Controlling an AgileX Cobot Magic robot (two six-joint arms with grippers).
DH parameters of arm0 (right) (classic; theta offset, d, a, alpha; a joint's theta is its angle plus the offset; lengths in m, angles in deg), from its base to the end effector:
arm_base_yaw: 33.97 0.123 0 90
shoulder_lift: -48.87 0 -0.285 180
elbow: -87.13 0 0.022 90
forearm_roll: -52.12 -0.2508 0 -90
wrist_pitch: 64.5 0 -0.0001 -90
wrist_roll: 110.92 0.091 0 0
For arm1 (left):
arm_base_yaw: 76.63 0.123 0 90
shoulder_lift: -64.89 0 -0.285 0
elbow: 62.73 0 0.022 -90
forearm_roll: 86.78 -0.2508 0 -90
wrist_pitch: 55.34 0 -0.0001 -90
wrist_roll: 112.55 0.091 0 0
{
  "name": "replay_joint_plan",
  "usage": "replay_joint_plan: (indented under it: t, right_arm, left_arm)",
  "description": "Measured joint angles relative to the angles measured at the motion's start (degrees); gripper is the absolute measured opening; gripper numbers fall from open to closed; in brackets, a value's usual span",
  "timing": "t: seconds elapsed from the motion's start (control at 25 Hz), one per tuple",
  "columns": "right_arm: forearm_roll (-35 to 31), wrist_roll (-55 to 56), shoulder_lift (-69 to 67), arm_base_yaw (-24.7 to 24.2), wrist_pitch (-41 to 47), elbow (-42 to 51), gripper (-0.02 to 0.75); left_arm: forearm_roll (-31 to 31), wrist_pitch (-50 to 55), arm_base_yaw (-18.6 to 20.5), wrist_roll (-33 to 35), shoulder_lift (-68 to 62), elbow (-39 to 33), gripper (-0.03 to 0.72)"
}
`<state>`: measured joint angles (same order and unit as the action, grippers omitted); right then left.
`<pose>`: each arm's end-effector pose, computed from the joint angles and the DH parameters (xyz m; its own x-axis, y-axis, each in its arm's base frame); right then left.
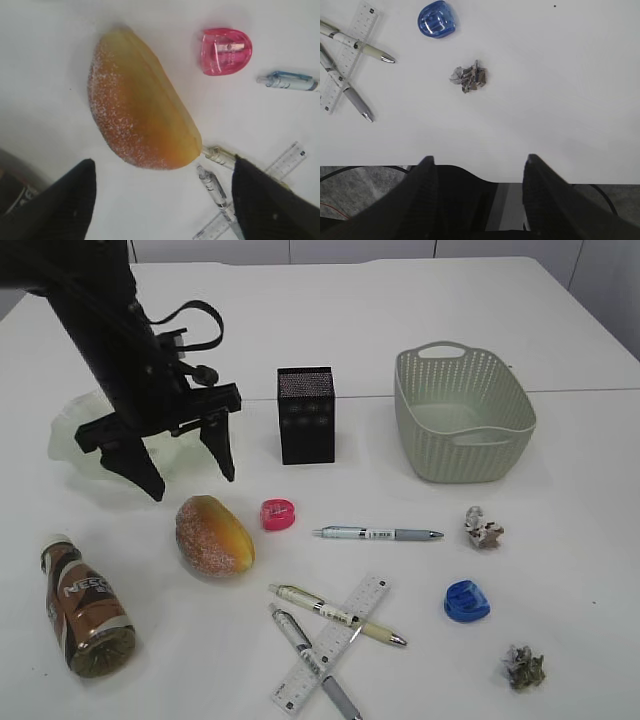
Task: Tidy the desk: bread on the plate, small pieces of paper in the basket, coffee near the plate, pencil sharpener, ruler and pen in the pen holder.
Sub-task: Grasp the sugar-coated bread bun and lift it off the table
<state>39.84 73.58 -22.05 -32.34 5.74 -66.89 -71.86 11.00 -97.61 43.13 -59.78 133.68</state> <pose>0.1783 0.0233 0.2973 -0.9728 0.1207 -0.1977 0.0743 0.9710 0.2274 0.3812 -0.1692 0.2118 -0.9886 -0.1479 0.0266 -0.1498 0.9549 -0.2563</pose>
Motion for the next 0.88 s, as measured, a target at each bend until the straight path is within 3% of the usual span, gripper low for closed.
replay_joint_plan:
  t: [0.88]
  right_arm:
    - [-0.2,0.0,0.0,0.0,0.1,0.0,0.405]
  left_arm:
    - [0.1,-5.5,-0.2,-1.2,-8.3,0.2,0.619]
